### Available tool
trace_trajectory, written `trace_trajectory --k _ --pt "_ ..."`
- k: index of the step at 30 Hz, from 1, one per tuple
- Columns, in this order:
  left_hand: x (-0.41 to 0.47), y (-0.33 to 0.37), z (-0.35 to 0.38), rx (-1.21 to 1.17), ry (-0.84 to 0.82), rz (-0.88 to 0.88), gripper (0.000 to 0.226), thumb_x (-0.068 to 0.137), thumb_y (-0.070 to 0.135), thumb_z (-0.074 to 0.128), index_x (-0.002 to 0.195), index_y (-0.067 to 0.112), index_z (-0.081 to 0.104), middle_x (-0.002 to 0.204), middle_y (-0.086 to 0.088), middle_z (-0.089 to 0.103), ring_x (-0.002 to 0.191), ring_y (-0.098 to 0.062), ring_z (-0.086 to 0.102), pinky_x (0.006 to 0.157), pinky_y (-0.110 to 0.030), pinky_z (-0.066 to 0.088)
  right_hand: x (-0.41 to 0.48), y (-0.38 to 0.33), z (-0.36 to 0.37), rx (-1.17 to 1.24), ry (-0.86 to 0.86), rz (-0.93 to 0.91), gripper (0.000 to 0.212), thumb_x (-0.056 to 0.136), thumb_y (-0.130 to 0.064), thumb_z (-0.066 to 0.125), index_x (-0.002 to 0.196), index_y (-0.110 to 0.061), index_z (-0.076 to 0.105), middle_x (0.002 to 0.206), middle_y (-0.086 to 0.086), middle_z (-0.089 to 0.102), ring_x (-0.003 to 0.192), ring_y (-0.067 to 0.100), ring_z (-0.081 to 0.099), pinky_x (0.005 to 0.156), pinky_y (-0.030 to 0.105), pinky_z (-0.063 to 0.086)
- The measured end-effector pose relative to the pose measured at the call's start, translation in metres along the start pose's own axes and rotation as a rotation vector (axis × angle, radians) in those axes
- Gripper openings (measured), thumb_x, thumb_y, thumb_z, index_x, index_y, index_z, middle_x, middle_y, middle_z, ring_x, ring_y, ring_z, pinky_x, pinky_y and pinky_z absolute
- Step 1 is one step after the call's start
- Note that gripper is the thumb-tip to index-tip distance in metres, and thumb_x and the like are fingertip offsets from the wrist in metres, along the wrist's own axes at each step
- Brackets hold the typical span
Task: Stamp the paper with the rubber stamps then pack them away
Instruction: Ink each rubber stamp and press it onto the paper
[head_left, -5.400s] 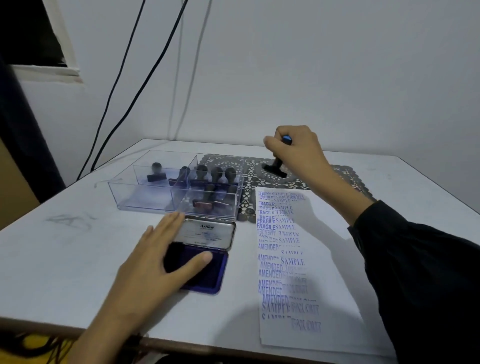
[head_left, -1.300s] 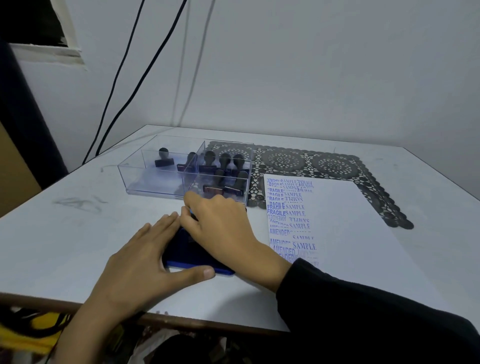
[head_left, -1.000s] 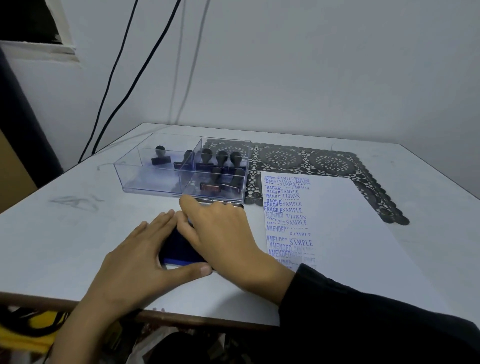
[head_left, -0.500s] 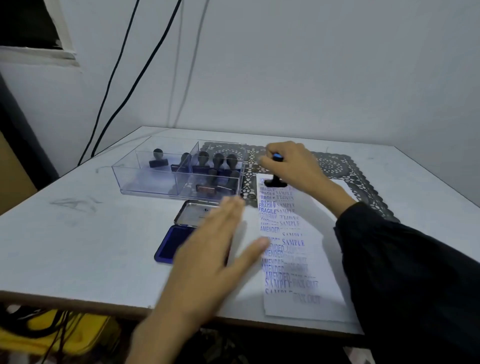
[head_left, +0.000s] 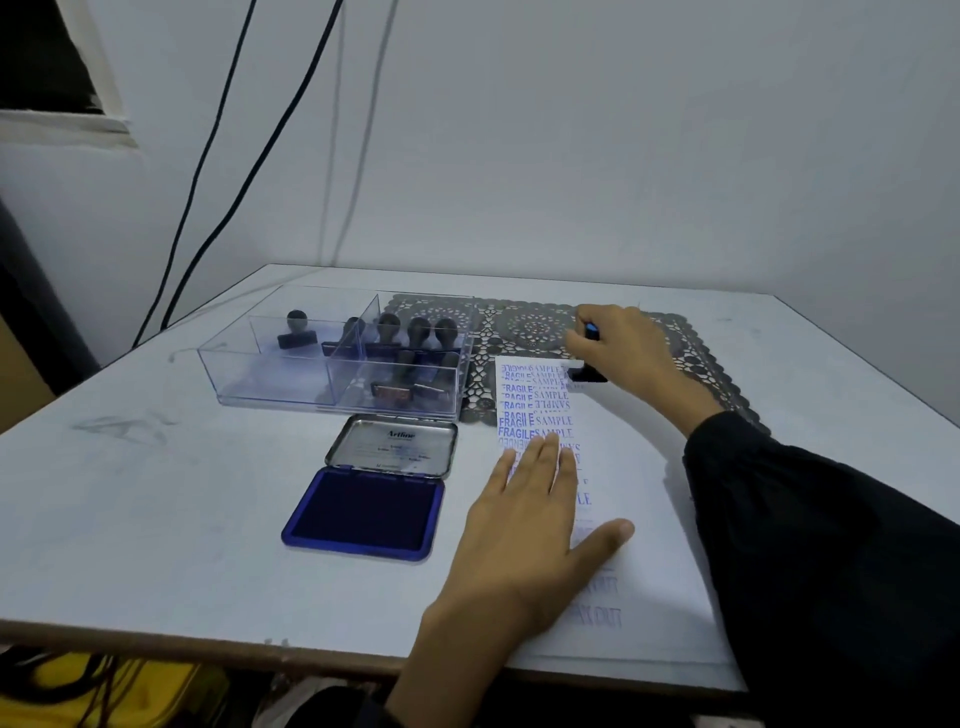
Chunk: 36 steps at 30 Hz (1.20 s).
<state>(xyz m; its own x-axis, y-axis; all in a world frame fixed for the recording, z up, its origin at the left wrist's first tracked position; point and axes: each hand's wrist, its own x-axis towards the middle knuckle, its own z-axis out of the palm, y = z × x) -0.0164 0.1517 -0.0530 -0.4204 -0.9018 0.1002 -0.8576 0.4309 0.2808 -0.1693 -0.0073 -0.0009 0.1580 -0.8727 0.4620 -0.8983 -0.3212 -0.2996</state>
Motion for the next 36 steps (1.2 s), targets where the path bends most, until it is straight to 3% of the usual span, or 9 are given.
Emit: trace_trajectory --k 4,10,12,17,21,24,29,33,36 --pt "0.001 0.001 -0.001 0.001 0.003 0.004 0.095 0.075 0.070 0.002 0.153 0.016 -0.002 0.160 0.001 -0.011 0.144 -0.005 -0.015 0.115 -0.026 -0.015 -0.010 -0.003 0.018 -0.117 0.018 -0.025 0.017 0.087 -0.017 0.052 0.071 -0.012 0.050 0.058 0.001 0.050 0.060 0.026 0.049 0.047 0.025 0.024" --pt "0.002 0.001 -0.002 -0.019 0.040 0.000 0.083 0.086 0.067 0.010 0.154 0.019 -0.001 0.160 0.003 -0.009 0.144 -0.003 -0.013 0.114 -0.023 -0.016 -0.007 -0.005 0.015 -0.172 -0.027 -0.026 0.030 0.088 -0.019 0.050 0.062 -0.022 0.035 0.053 -0.007 0.038 0.058 0.023 0.043 0.046 0.026 0.019" --pt "-0.001 0.000 -0.006 -0.067 0.095 0.018 0.078 0.091 0.064 0.018 0.153 0.021 0.000 0.160 0.006 -0.008 0.143 0.000 -0.013 0.114 -0.021 -0.016 -0.003 -0.004 0.009 -0.088 -0.048 0.024 0.031 0.087 -0.021 0.052 0.060 -0.023 0.037 0.057 -0.005 0.044 0.062 0.023 0.046 0.048 0.026 0.023" --pt "-0.027 -0.024 -0.022 -0.154 0.299 -0.016 0.081 0.084 0.075 0.016 0.151 0.033 0.000 0.153 0.024 -0.012 0.126 0.023 -0.028 0.106 -0.007 -0.019 0.008 -0.016 -0.019 0.283 0.199 0.193 0.024 0.082 -0.019 0.055 0.061 -0.016 0.044 0.055 -0.001 0.045 0.053 0.018 0.045 0.051 0.027 0.027" --pt "-0.055 -0.066 -0.041 -0.251 0.403 -0.166 0.091 0.066 0.085 0.023 0.146 0.044 0.016 0.142 0.041 -0.003 0.123 0.031 -0.015 0.099 0.004 -0.011 0.008 -0.039 -0.036 0.511 0.221 0.232 0.030 0.080 -0.017 0.057 0.055 -0.021 0.041 0.049 -0.009 0.039 0.049 0.015 0.048 0.056 0.028 0.029" --pt "-0.074 -0.097 -0.051 -0.325 0.400 -0.302 0.099 0.055 0.090 0.033 0.145 0.048 0.025 0.143 0.042 0.007 0.134 0.018 0.001 0.109 -0.010 0.003 0.002 -0.068 -0.037 0.590 0.189 0.190 0.030 0.082 -0.017 0.059 0.056 -0.021 0.044 0.048 -0.009 0.043 0.054 0.018 0.049 0.059 0.029 0.032" --pt "-0.094 -0.124 -0.055 -0.428 0.266 -0.399 0.111 0.045 0.096 0.050 0.143 0.054 0.019 0.149 0.035 0.017 0.141 0.003 0.017 0.117 -0.041 0.024 -0.021 -0.123 -0.022 0.572 0.003 0.040 0.032 0.089 -0.028 0.057 0.058 -0.024 0.046 0.061 0.002 0.059 0.063 0.020 0.062 0.071 0.034 0.048" --pt "-0.095 -0.119 -0.055 -0.274 0.210 -0.405 0.128 0.037 0.101 0.044 0.148 0.048 0.009 0.152 0.028 0.020 0.140 -0.004 0.025 0.113 -0.037 0.031 -0.049 -0.164 0.006 0.416 -0.170 -0.128 0.032 0.094 -0.035 0.049 0.066 -0.020 0.050 0.068 0.001 0.062 0.063 0.019 0.059 0.066 0.031 0.049" --pt "-0.094 -0.119 -0.056 -0.178 0.186 -0.346 0.123 0.041 0.101 0.041 0.147 0.048 0.008 0.147 0.029 0.028 0.134 0.000 0.031 0.104 -0.034 0.039 -0.066 -0.185 0.022 0.293 -0.257 -0.212 0.027 0.093 -0.040 0.048 0.073 -0.022 0.052 0.070 0.000 0.056 0.070 0.025 0.054 0.061 0.032 0.036"
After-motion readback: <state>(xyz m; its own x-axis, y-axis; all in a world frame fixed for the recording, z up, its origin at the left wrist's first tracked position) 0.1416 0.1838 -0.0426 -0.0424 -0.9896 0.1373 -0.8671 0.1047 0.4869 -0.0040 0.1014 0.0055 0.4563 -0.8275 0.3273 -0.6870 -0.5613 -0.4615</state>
